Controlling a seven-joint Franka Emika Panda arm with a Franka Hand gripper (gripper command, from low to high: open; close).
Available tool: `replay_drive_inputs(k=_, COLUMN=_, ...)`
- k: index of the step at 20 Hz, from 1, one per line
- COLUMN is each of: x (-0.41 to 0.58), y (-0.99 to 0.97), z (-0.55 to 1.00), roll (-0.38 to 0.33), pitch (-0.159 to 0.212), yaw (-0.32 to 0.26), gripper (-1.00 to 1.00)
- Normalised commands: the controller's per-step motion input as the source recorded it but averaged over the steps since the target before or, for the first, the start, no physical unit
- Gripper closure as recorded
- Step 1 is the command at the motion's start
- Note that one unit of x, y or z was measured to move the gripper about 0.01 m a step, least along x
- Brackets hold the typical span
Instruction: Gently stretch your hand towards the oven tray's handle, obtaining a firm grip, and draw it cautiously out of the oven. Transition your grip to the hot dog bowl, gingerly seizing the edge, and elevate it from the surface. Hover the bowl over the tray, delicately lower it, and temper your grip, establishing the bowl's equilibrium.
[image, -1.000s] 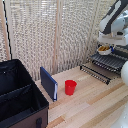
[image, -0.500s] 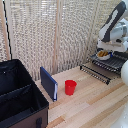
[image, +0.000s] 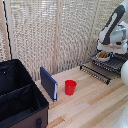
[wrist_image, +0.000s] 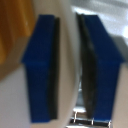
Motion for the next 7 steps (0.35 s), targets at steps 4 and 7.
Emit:
replay_drive_inputs(k=4, x=0.016, y=0.00, z=0.46, roll=-0.002, pitch=0.009, yaw=-0.040, gripper=-1.00)
replay_drive_inputs(k=7, x=0.059, y=0.07, z=0.55, roll=-0.004, pitch=0.046, yaw=0.000, gripper=-1.00)
